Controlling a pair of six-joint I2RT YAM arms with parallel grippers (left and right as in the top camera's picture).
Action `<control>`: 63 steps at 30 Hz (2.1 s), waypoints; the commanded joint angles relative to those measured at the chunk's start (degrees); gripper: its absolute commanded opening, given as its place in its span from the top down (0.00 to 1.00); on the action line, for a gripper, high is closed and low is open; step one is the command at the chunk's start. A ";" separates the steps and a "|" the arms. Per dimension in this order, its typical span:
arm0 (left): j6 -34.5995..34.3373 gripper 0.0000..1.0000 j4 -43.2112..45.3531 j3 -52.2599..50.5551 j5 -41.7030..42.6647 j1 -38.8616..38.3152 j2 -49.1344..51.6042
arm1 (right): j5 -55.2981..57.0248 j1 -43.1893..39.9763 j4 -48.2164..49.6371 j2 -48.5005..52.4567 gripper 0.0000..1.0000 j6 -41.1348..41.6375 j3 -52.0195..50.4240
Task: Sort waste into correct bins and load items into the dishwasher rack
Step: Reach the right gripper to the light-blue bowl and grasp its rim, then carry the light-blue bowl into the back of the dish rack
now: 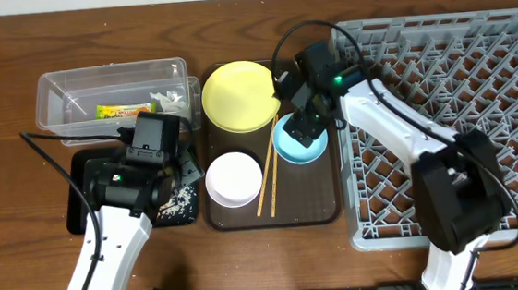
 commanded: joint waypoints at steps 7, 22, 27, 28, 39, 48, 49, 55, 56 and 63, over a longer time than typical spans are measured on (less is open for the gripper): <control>-0.26 0.37 -0.17 0.59 -1.11 0.31 -0.28 | 0.57 0.55 -2.51 1.55 0.50 0.02 0.48; -0.26 0.37 -0.17 0.59 -1.09 0.31 -0.28 | 3.72 0.33 -5.27 1.25 0.99 4.87 0.57; -0.26 0.36 -0.15 0.59 -1.11 0.31 -0.28 | 7.15 -0.39 -6.47 -2.08 0.99 7.21 2.54; -0.26 0.36 -0.15 0.59 -1.09 0.31 -0.28 | 7.54 -0.70 -6.38 -3.32 0.99 7.54 3.08; -0.28 0.36 -0.13 0.59 -1.11 0.31 -0.28 | 28.87 -4.85 2.58 -17.49 0.99 9.05 6.16; -0.28 0.36 -0.11 0.59 -1.11 0.31 -0.28 | 62.07 -7.98 16.28 -15.21 0.99 3.28 6.12; -0.28 0.36 -0.11 0.59 -1.11 0.31 -0.28 | 63.78 -8.28 17.42 -14.34 0.99 3.28 6.12; -0.28 0.36 -0.11 0.59 -1.09 0.31 -0.28 | 65.09 -8.72 18.53 -8.07 0.99 3.54 6.12; -0.28 0.36 -0.11 0.59 -1.09 0.31 -0.28 | 65.09 -8.70 18.53 -6.75 0.99 3.61 6.12; -0.28 0.36 -0.11 0.59 -1.09 0.31 -0.28 | 66.16 -7.93 18.25 0.11 0.99 5.97 6.12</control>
